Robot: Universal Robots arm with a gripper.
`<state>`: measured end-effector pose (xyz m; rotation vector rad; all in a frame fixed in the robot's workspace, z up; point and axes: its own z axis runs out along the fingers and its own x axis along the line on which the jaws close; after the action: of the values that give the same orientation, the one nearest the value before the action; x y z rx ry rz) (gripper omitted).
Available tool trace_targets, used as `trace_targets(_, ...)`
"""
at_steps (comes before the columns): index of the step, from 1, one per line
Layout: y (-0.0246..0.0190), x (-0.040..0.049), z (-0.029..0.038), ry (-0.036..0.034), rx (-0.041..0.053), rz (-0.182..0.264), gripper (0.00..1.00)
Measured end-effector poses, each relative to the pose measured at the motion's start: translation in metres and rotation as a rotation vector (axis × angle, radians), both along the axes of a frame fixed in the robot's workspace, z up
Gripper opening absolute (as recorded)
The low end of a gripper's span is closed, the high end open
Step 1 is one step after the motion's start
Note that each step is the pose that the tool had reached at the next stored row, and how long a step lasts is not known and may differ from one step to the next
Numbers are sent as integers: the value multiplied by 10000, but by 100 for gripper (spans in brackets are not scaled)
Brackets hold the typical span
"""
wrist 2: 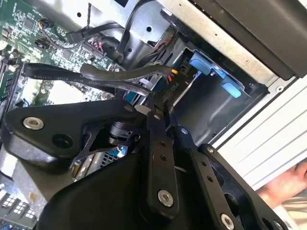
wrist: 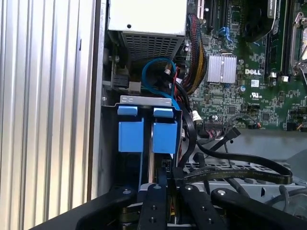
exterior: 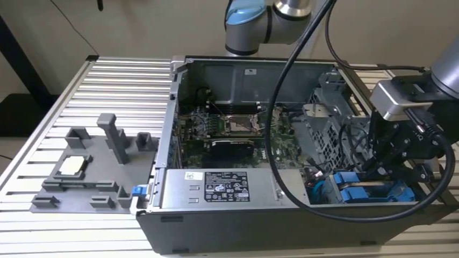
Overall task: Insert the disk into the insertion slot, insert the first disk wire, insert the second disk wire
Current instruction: 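Insert the second disk wire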
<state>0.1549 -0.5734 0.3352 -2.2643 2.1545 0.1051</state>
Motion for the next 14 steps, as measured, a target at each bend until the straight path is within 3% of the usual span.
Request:
trace_targets(3, 0, 0, -3, 0, 7, 0, 18)
trace_targets(4, 0, 0, -3, 0, 7, 0, 25)
trace_targets(5, 0, 0, 10, 0, 5, 0, 25)
trace_targets(14, 0, 0, 414, 0, 2, -5, 25)
